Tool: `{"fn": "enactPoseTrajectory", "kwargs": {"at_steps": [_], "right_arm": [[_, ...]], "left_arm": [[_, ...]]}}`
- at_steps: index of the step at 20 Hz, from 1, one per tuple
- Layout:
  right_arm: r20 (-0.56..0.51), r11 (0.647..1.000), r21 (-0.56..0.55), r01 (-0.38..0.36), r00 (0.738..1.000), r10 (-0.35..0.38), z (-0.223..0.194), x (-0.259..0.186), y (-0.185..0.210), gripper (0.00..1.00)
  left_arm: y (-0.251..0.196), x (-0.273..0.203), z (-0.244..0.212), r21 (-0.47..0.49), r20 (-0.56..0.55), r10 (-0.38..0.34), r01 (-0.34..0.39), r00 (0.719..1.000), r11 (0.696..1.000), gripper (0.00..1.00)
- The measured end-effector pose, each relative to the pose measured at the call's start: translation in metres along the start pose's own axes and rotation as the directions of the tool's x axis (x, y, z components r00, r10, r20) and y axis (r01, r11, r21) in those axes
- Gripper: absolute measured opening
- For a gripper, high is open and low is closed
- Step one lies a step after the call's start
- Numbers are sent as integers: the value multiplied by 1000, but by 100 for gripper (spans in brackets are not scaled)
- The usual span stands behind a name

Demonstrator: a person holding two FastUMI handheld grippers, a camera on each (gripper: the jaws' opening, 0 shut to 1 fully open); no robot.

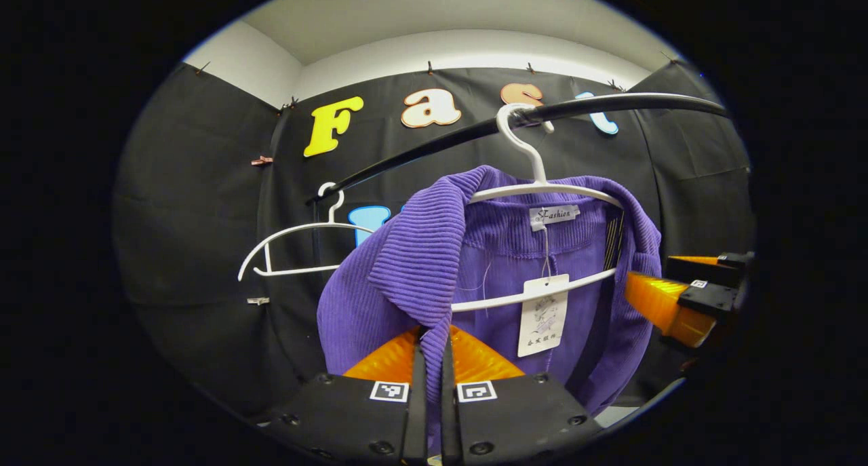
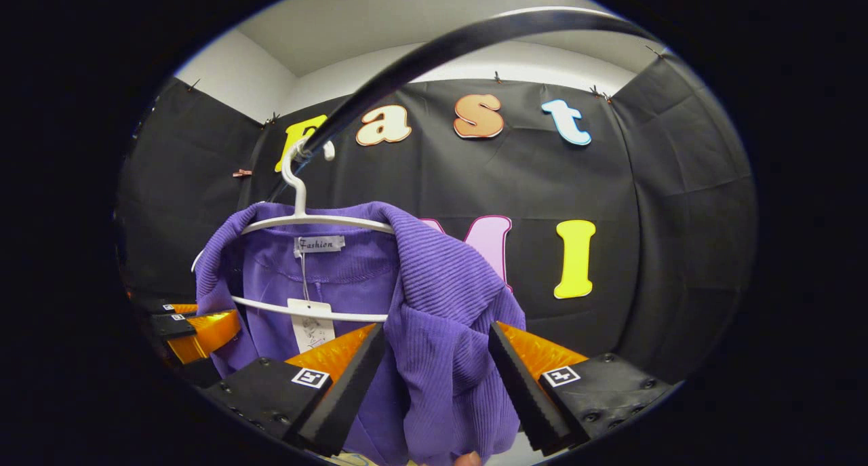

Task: Grasp the clothes on the hanger with both hands and then place them into the laundry hamper below.

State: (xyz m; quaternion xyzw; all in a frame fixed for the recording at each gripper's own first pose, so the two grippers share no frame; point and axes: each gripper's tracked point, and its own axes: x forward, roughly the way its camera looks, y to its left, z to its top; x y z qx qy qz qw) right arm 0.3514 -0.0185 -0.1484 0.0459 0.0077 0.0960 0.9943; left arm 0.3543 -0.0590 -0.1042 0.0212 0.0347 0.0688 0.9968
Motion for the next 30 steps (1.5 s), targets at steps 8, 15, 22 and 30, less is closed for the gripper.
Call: {"fn": "enactPoseTrajectory", "kwargs": {"at_steps": [8, 15, 22, 30], "right_arm": [[-8, 1000, -13, 16, 1000, -16, -4, 8, -4, 12], [171, 986, -106, 126, 980, -107, 52, -13, -37, 4], [310, 940, -191, 284, 926, -216, 93, -4, -81, 4], [217, 944, -60, 325, 927, -305, 40, 44, -113, 0]], "left_arm": [[-4, 7, -13, 26, -64, -41, 42, 997, 999, 9], [14, -6, 13, 15, 5, -45, 44, 999, 999, 6], [22, -3, 46, 33, 28, -62, 61, 998, 998, 5], [20, -7, 68, 27, 32, -85, 84, 996, 996, 4]]}}
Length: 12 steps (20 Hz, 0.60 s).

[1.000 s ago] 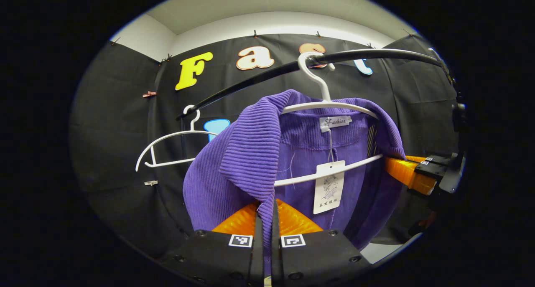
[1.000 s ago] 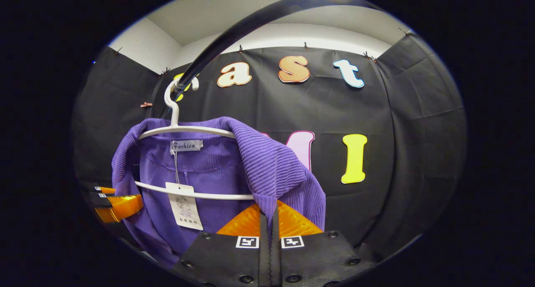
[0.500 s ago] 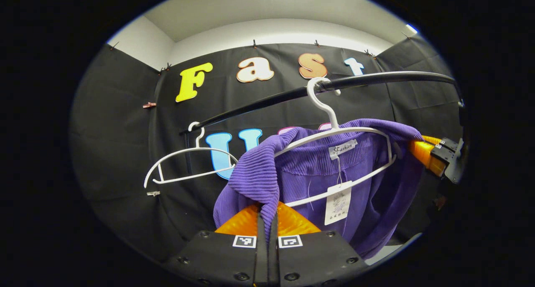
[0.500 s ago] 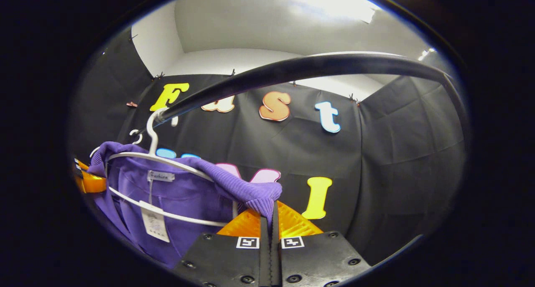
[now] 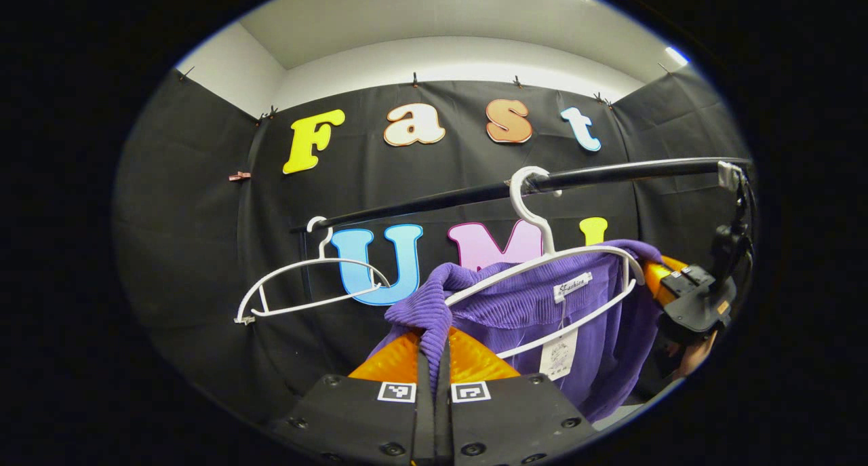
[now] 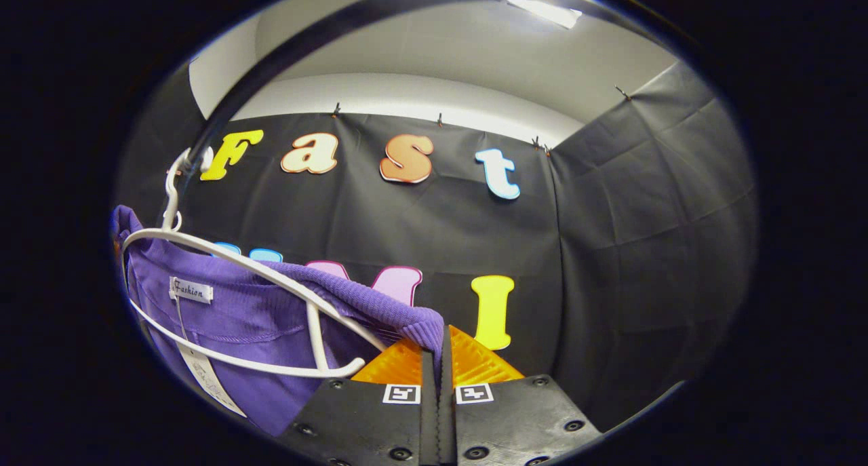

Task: Grasp the clothes on the hanger with both hands and then place them into the laundry hamper below.

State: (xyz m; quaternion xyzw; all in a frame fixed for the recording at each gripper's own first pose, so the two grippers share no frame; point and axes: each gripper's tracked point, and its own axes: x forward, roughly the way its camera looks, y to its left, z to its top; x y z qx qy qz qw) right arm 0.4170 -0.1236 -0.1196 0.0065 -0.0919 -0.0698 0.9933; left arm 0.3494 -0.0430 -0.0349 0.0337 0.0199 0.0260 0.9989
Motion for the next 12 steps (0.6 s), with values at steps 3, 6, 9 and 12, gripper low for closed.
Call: {"fn": "enactPoseTrajectory", "kwargs": {"at_steps": [3, 6, 9, 12], "right_arm": [[-100, 999, 25, -37, 994, 39, -49, 10, 14, 4], [-234, 996, 88, -34, 971, 53, -96, 1, 24, 5], [-306, 994, 93, -57, 949, 83, -123, -34, 42, 4], [-332, 988, 96, -125, 931, 150, -124, -71, 66, 4]], "left_arm": [[4, -1, -1, -5, -16, 5, -5, 1000, 1000, 5], [14, 2, -10, 1, -38, 17, -17, 999, 1000, 4], [27, 4, -22, 7, -49, 38, -38, 998, 999, 5], [51, 3, -38, 8, -80, 77, -76, 994, 997, 5]]}}
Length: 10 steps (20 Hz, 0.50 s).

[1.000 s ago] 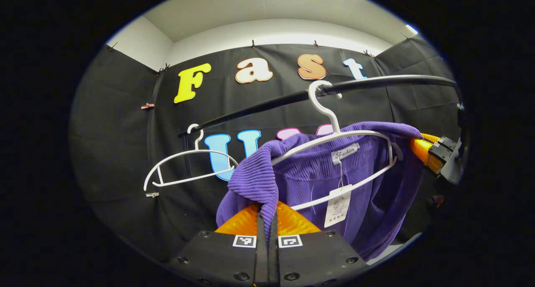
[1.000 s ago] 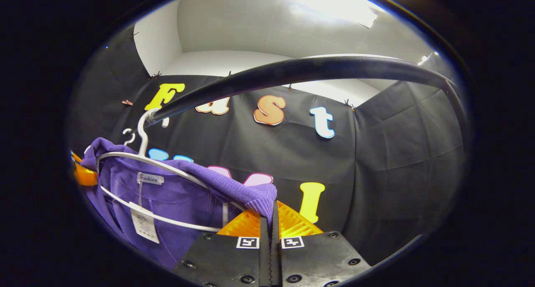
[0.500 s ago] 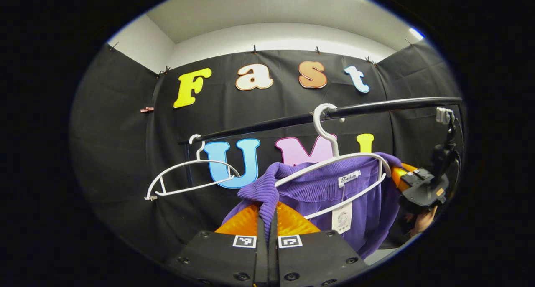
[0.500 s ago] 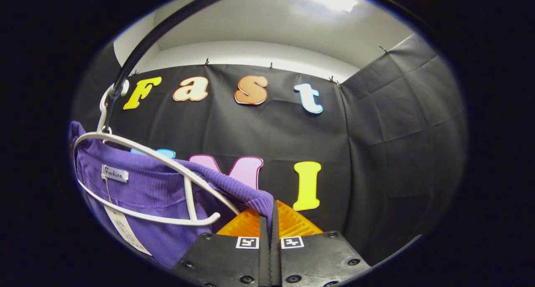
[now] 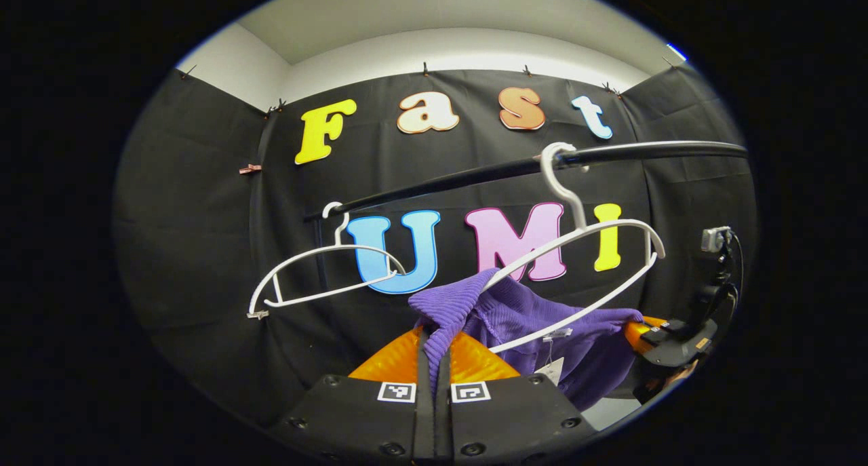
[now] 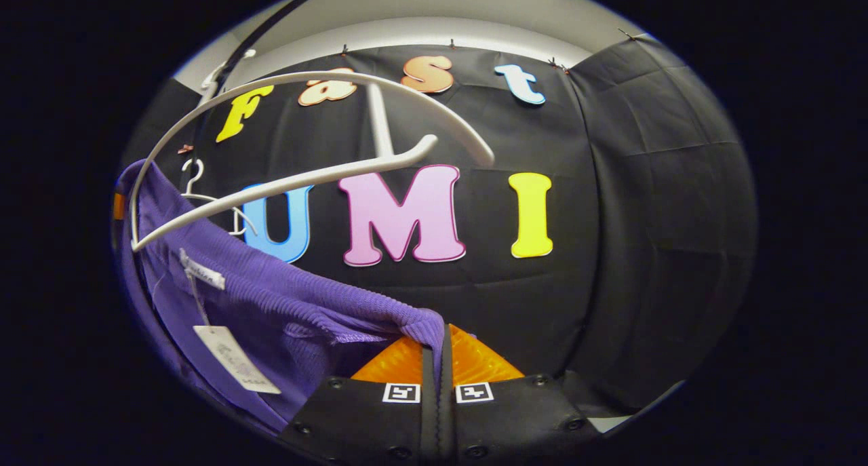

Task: Grasp the clothes on the hanger with both hands and then place them into the laundry hamper below.

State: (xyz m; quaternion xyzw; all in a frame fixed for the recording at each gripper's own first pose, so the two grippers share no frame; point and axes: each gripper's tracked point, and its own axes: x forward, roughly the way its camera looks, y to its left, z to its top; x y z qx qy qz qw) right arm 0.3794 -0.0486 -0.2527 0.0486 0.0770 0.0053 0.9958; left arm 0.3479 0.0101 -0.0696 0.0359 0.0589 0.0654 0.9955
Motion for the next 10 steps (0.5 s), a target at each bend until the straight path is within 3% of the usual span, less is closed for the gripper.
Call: {"fn": "enactPoseTrajectory", "kwargs": {"at_steps": [4, 10], "right_arm": [[-10, 997, -14, -78, 997, 78, 5, -34, 33, 4], [21, 990, -24, -137, 990, 137, 39, -82, 66, 4]], "left_arm": [[44, -4, -42, -42, -83, 54, -58, 995, 997, 5], [46, -30, -97, -86, -186, -22, 6, 982, 996, 5]]}}
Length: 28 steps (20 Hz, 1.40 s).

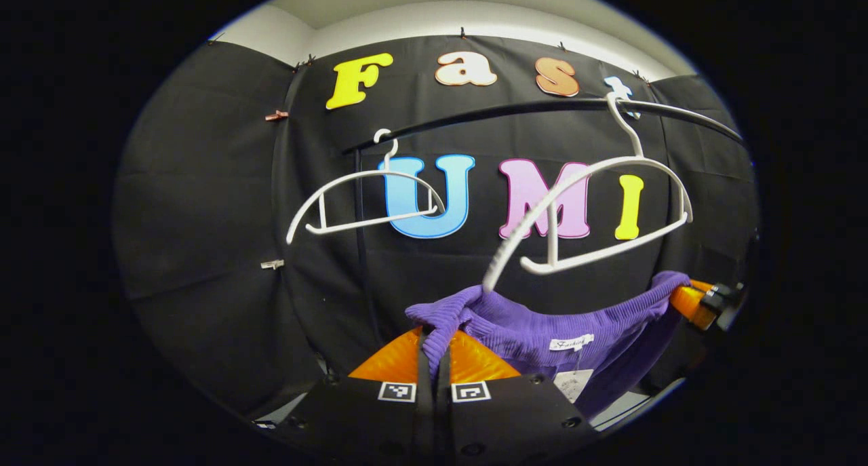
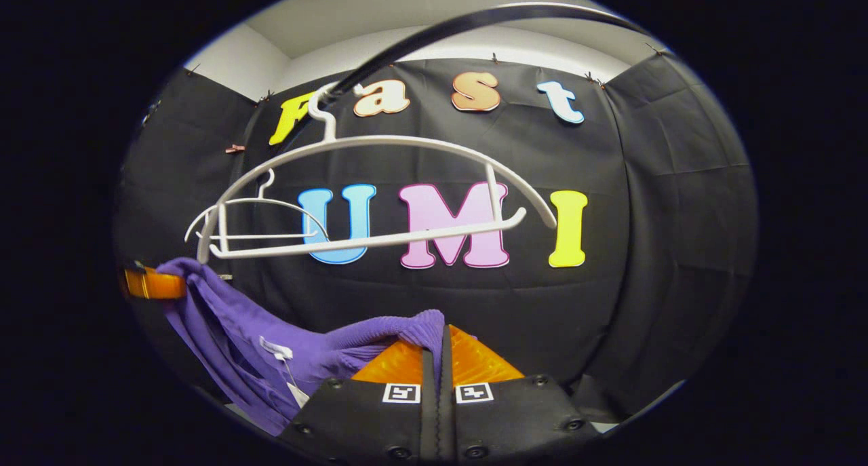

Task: Grasp the clothes on the hanger with both hands and then place them into the laundry hamper below.

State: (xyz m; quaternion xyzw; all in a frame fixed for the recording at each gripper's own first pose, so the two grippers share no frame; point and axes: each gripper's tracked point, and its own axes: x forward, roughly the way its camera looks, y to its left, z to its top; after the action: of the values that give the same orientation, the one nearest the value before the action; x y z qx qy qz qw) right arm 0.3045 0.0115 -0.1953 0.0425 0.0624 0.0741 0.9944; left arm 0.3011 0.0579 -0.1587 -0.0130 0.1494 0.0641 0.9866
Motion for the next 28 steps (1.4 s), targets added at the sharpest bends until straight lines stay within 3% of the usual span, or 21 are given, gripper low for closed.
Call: {"fn": "enactPoseTrajectory", "kwargs": {"at_steps": [5, 6, 7, 9, 11, 16, 18, 20, 21, 23, 28], "right_arm": [[-25, 999, 28, -34, 999, 35, 15, -29, 29, 4], [-25, 999, 24, -40, 999, 41, 18, -34, 34, 0], [-21, 999, 22, -43, 999, 43, 23, -38, 39, 4], [-11, 998, 40, -54, 998, 54, 34, -49, 47, 0], [6, 996, 54, -67, 998, 67, 48, -56, 55, 4], [4, 993, 67, -97, 995, 97, 59, -56, 68, 4], [-22, 991, 81, -107, 994, 109, 44, -55, 69, 8], [-69, 991, 81, -110, 991, 116, 18, -54, 70, 4], [-105, 992, 75, -102, 988, 110, 1, -52, 66, 8], [-179, 995, 78, -64, 981, 77, -36, -48, 54, 5], [-377, 996, 88, -16, 925, 49, -134, -45, 34, 5]], "left_arm": [[-39, -23, -20, 10, -52, -107, 108, 993, 994, 5], [-49, -26, -20, 0, -57, -136, 136, 989, 991, 5], [-59, -31, -19, -12, -56, -163, 163, 985, 987, 5], [-79, -42, -9, -40, -38, -224, 223, 974, 974, 5], [-95, -51, 9, -70, -6, -279, 278, 960, 958, 5], [-118, -50, 31, -116, 23, -333, 333, 943, 936, 5], [-127, -46, 17, -125, 8, -346, 344, 938, 931, 6], [-138, -40, -6, -130, -29, -366, 359, 930, 924, 5], [-142, -36, -21, -138, -54, -375, 365, 925, 921, 5], [-150, -27, -56, -154, -113, -380, 362, 918, 919, 5], [-167, -1, -141, -211, -282, -394, 345, 875, 915, 5]]}}
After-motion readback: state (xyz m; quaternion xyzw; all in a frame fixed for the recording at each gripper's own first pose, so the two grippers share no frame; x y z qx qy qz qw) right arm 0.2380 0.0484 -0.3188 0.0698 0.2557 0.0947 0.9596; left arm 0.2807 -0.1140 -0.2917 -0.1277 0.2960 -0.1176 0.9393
